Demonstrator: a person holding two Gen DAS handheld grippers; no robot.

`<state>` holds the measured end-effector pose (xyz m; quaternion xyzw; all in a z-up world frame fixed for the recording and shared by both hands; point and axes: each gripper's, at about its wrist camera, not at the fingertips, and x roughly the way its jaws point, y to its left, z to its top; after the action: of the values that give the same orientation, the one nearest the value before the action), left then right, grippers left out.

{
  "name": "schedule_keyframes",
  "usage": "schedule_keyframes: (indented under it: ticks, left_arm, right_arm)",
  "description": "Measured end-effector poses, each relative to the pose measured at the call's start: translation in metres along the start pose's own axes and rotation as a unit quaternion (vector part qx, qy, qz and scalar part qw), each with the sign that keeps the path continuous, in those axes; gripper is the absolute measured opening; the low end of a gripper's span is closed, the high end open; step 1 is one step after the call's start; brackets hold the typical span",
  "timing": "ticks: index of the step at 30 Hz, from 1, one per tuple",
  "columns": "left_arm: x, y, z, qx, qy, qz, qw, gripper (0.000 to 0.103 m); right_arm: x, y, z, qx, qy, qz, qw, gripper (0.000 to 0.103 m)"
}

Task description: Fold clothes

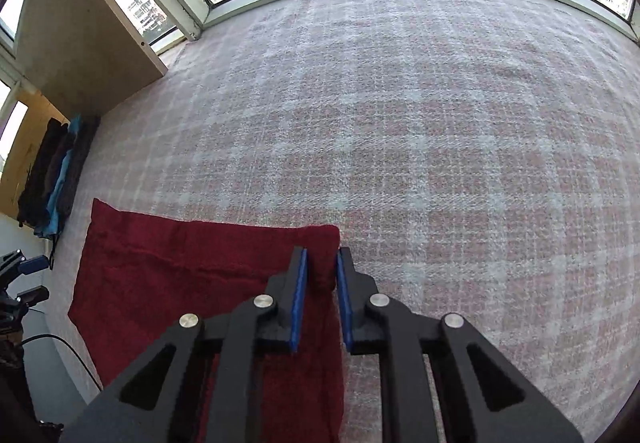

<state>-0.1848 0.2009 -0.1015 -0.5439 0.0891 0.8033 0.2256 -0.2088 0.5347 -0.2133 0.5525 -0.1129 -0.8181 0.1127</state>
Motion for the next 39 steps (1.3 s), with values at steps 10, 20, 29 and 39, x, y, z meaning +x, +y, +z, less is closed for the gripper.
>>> schedule_keyframes:
  ticks: [10, 20, 29, 39]
  left_arm:
    - [0.040, 0.074, 0.031, -0.075, 0.005, 0.059, 0.9955, 0.048]
    - [0.070, 0.067, 0.045, -0.039, 0.023, 0.091, 0.9948, 0.044]
    - [-0.018, -0.134, 0.009, 0.075, -0.035, -0.115, 0.9899, 0.047]
    - [0.073, -0.300, 0.003, 0.109, 0.021, -0.135, 0.9846, 0.050]
  right_arm:
    - [-0.004, -0.011, 0.001, 0.021, -0.010, 0.003, 1.000, 0.014]
    - [-0.001, -0.020, -0.003, 0.012, 0.006, -0.016, 1.000, 0.013]
    - [0.006, -0.009, 0.005, -0.021, 0.028, -0.023, 0.999, 0.014]
    - [0.011, -0.022, 0.016, -0.047, 0.070, 0.022, 0.996, 0.014]
